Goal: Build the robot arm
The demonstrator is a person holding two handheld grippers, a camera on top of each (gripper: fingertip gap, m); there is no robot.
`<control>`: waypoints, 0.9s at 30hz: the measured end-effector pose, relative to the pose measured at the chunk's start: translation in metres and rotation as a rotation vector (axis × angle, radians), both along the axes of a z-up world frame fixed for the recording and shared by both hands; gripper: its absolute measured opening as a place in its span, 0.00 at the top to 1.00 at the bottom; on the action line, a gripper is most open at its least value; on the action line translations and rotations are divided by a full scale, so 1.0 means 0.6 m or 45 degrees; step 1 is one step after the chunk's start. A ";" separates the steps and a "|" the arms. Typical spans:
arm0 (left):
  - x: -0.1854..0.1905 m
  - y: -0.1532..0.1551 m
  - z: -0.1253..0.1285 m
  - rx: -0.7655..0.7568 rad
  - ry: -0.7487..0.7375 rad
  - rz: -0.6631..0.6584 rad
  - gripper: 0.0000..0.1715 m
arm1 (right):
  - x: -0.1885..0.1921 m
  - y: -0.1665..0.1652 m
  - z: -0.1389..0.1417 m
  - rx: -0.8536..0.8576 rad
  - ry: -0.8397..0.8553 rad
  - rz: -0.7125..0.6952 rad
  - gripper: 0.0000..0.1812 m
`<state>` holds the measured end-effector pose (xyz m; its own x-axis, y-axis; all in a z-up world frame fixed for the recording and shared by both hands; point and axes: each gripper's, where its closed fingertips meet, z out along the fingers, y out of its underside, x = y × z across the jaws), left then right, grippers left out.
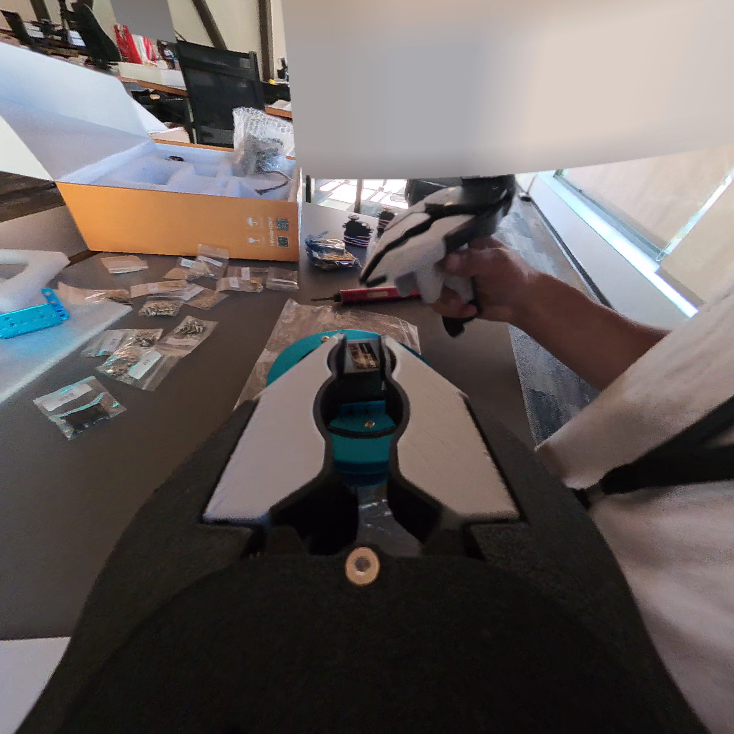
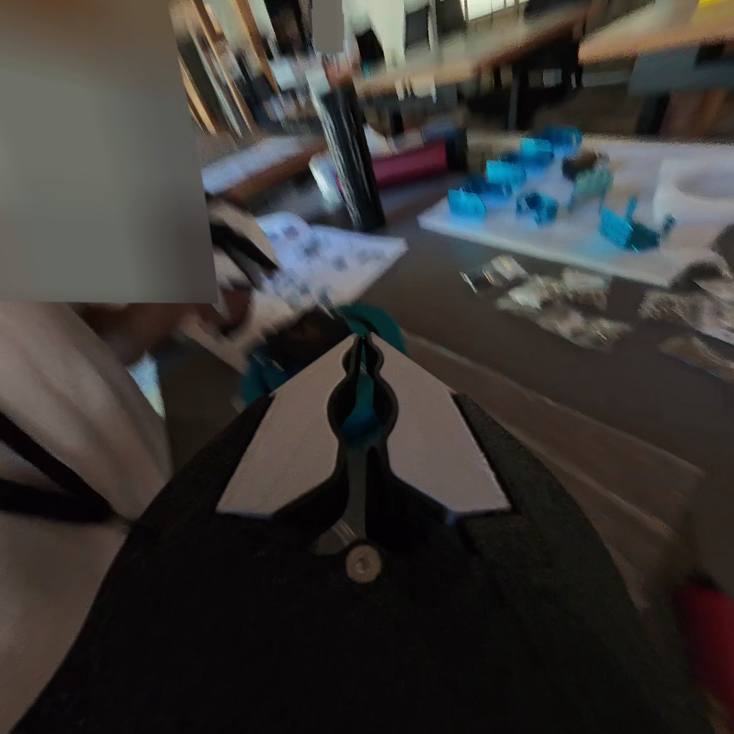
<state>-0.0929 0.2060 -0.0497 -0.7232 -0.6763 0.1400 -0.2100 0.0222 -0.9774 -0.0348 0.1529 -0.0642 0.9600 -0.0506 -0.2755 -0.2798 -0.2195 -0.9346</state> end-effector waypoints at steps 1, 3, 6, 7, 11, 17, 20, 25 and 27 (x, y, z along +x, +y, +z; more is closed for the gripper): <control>0.001 -0.005 0.001 0.014 -0.005 0.011 0.87 | -0.018 0.013 0.031 0.133 0.078 0.023 1.00; 0.001 -0.014 0.002 0.052 -0.034 0.031 0.87 | -0.047 0.037 0.070 0.305 0.197 0.059 1.00; -0.003 -0.021 0.010 -0.002 -0.036 0.022 0.92 | -0.079 0.065 0.086 0.416 0.249 0.108 1.00; -0.004 -0.022 0.013 -0.032 -0.028 0.010 0.92 | -0.085 0.072 0.086 0.430 0.256 0.112 1.00; -0.011 -0.020 0.026 -0.075 -0.075 -0.014 0.93 | -0.107 0.090 0.077 0.415 0.294 0.176 1.00; 0.003 0.020 -0.002 0.162 -0.158 0.097 0.94 | -0.085 0.090 0.059 0.297 0.159 0.072 1.00; 0.006 0.091 -0.008 0.162 -0.069 0.223 0.94 | -0.066 0.070 0.045 0.181 -0.004 -0.032 1.00; -0.035 0.079 -0.055 0.258 0.096 0.142 0.94 | -0.088 0.071 -0.008 -0.162 -0.316 -0.055 0.96; -0.035 0.052 -0.061 0.286 0.057 0.122 0.94 | -0.098 0.076 -0.004 -0.176 -0.355 -0.044 0.94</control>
